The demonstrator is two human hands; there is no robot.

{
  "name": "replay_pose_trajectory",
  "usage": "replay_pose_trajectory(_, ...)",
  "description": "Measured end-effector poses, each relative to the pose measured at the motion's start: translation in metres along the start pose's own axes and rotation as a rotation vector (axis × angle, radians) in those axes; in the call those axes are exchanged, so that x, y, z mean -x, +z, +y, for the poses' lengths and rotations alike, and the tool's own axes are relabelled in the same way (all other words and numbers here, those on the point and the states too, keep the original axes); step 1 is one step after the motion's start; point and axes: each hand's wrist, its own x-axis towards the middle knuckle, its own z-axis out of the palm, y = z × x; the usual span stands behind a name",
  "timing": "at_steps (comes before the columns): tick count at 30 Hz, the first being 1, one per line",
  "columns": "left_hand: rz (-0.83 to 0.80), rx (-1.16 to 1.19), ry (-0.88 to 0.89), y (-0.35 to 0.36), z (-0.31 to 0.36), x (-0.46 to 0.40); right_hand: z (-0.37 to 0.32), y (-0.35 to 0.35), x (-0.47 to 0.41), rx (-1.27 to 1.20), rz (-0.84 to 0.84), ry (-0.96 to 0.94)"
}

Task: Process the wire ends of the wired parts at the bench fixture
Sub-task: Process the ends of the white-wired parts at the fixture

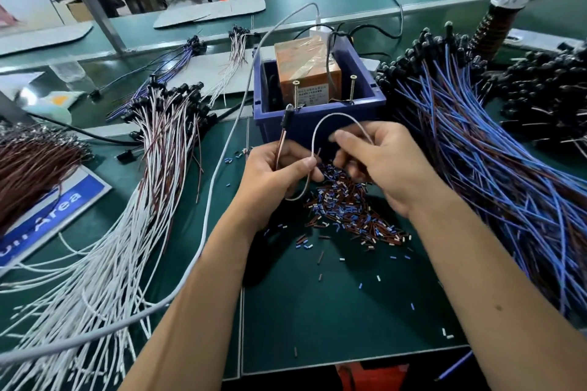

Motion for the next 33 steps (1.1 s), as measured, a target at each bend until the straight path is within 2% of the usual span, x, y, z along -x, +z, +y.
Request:
replay_pose_trajectory(5,-0.034,-0.038,-0.005,-0.002,0.002,0.0,0.004,0.006,0.0,0.03,-0.137,0.011)
replay_pose_trajectory(15,-0.074,-0.135,-0.006,0.001,-0.005,-0.002,0.017,-0.007,-0.002,0.06,-0.182,-0.05)
replay_pose_trajectory(19,-0.095,-0.188,-0.01,0.004,-0.006,-0.001,0.02,-0.023,-0.001,0.141,-0.222,-0.099)
replay_pose_trajectory(26,-0.083,-0.209,0.005,0.005,-0.003,-0.001,0.007,-0.052,0.001,0.114,-0.073,-0.107)
replay_pose_trajectory(30,-0.064,-0.149,0.015,0.009,0.001,0.0,-0.002,-0.025,-0.002,0.057,-0.031,-0.063)
replay_pose_trajectory(33,-0.022,-0.111,0.015,0.006,0.003,0.002,-0.003,0.013,-0.001,0.023,-0.043,-0.14)
